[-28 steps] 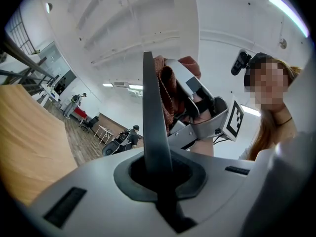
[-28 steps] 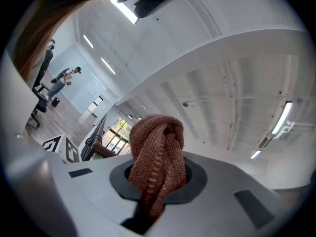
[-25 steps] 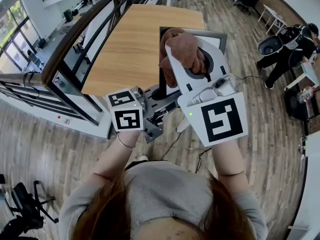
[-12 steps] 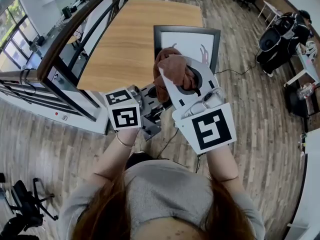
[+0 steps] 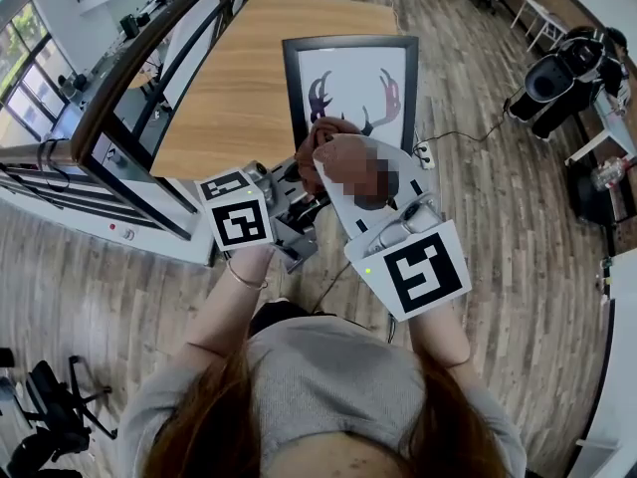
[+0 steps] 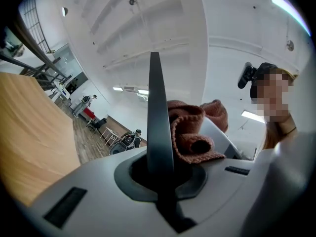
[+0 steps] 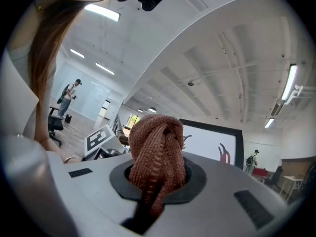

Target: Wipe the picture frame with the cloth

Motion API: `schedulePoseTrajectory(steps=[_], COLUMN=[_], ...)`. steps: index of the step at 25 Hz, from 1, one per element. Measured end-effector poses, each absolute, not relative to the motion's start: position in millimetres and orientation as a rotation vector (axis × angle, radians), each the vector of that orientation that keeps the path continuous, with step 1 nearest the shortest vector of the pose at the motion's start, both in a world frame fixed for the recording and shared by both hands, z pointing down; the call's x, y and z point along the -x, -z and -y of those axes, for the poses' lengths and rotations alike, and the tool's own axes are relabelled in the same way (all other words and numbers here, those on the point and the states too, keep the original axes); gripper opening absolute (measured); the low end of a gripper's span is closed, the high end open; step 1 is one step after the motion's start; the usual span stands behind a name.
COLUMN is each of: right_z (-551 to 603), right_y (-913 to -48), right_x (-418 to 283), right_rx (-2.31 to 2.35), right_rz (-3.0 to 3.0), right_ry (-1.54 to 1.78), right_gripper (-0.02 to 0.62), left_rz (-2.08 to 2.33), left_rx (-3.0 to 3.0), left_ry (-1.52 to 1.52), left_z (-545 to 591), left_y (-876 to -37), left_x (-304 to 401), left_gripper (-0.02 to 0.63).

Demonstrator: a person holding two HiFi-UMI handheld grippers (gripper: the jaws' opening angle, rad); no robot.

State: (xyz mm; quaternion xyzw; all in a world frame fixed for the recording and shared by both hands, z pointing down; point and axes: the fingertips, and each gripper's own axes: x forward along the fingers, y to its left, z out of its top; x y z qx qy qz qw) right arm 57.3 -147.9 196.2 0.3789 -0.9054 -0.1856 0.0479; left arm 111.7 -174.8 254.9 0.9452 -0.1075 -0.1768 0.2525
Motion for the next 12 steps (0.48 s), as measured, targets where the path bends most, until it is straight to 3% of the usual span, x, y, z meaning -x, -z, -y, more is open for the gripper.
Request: schedulePoseTrajectory(steps=[12], right_z=[121.4], right_y=[-203.3], right_x=[-61.3], right_rx=[-1.147], right_rz=[2.870], right_ry=[0.386], right_gripper=[0.046], left_rz=[0.336], left_rx=[-2.563], left_ry=[0.506], left_z=[177.7], left_y=[-250.5], left_x=[-103.7], left_gripper=[0.018])
